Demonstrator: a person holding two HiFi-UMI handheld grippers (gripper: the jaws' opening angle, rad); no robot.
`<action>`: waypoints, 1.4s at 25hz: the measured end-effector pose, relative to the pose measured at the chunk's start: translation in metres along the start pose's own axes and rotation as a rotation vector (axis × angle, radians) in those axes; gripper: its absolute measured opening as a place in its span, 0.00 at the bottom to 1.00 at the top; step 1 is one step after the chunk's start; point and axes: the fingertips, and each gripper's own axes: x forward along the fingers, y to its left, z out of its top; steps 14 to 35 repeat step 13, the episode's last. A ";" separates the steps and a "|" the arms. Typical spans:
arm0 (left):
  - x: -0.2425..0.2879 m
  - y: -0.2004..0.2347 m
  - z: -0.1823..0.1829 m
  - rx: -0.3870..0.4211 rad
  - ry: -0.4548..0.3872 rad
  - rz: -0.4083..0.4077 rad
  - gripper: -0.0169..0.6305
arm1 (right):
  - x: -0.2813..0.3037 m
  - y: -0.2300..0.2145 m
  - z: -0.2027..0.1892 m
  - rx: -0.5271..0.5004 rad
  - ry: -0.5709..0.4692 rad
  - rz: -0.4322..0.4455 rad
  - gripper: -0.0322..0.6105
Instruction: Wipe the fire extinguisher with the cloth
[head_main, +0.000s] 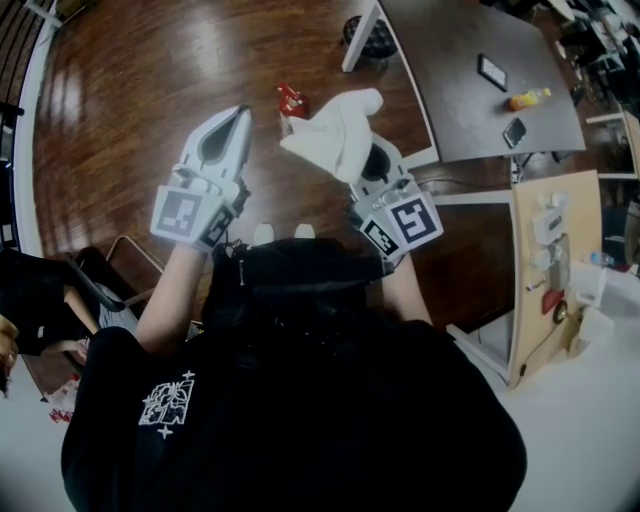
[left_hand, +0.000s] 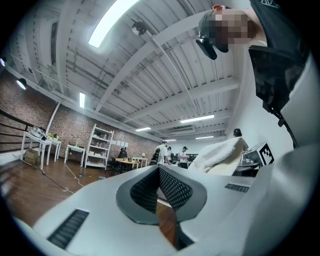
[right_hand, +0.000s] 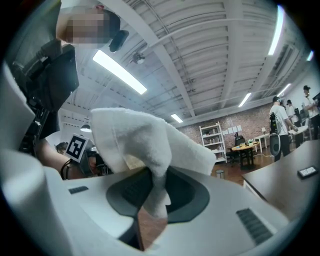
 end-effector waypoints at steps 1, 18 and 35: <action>0.000 0.000 0.000 0.000 -0.001 0.000 0.03 | 0.000 0.000 0.001 0.000 -0.002 0.001 0.20; 0.002 0.000 -0.001 0.002 0.001 0.005 0.03 | 0.002 -0.002 0.000 0.006 -0.008 0.005 0.20; 0.002 0.000 -0.001 0.002 0.001 0.005 0.03 | 0.002 -0.002 0.000 0.006 -0.008 0.005 0.20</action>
